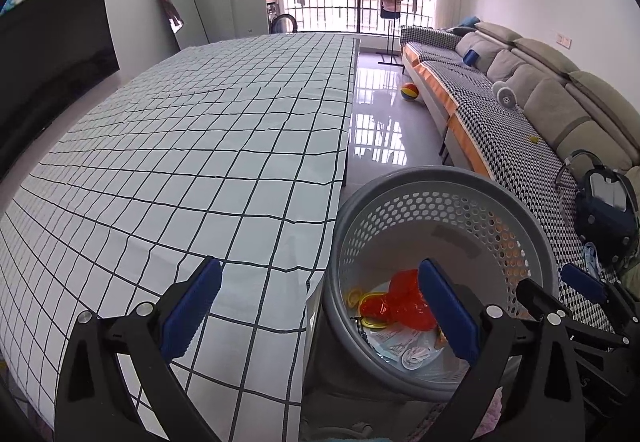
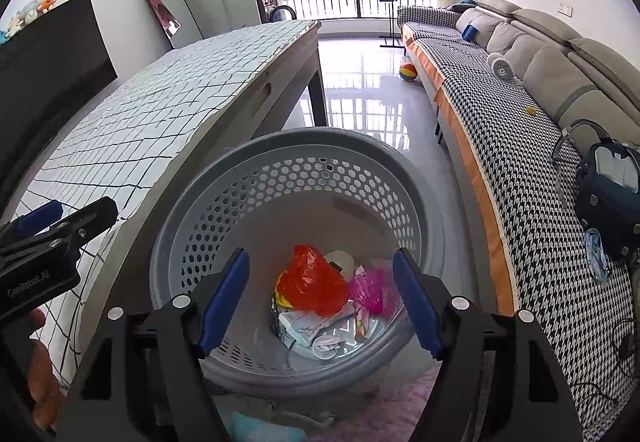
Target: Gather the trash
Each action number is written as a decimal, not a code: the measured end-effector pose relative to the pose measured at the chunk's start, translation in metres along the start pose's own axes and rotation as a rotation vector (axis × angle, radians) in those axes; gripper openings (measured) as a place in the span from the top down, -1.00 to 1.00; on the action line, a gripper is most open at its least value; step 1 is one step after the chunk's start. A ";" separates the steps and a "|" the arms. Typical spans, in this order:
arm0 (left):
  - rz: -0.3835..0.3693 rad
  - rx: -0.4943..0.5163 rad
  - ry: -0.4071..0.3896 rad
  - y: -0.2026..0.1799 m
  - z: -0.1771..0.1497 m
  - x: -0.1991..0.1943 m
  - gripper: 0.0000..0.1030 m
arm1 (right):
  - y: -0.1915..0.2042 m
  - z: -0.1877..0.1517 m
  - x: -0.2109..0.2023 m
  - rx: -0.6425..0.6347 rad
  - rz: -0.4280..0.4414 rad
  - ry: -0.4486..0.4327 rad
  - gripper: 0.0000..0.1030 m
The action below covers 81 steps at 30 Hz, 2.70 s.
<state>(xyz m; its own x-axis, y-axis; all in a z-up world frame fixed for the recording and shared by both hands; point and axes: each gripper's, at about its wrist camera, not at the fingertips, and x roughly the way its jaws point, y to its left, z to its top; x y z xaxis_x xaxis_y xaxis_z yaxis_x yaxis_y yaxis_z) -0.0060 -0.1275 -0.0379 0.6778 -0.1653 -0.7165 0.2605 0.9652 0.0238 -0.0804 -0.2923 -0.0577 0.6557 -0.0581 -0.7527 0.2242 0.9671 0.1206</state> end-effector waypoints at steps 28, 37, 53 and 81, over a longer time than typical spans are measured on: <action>-0.002 0.006 0.001 -0.001 -0.002 0.000 -0.88 | -0.004 0.000 -0.002 0.011 -0.001 -0.004 -0.38; 0.001 0.002 0.009 0.000 -0.003 0.001 -0.88 | -0.005 -0.004 0.000 0.009 0.001 0.001 -0.38; -0.001 0.011 0.014 -0.002 -0.004 0.003 -0.88 | -0.005 -0.003 0.000 0.008 0.001 0.001 -0.38; -0.007 0.018 0.017 -0.004 -0.004 0.003 -0.88 | -0.004 -0.003 0.002 0.005 0.003 0.005 -0.38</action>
<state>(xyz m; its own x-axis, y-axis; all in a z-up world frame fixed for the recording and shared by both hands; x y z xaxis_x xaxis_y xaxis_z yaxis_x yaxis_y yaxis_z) -0.0076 -0.1310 -0.0428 0.6643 -0.1687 -0.7282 0.2779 0.9601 0.0312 -0.0820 -0.2957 -0.0620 0.6530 -0.0543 -0.7554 0.2259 0.9660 0.1259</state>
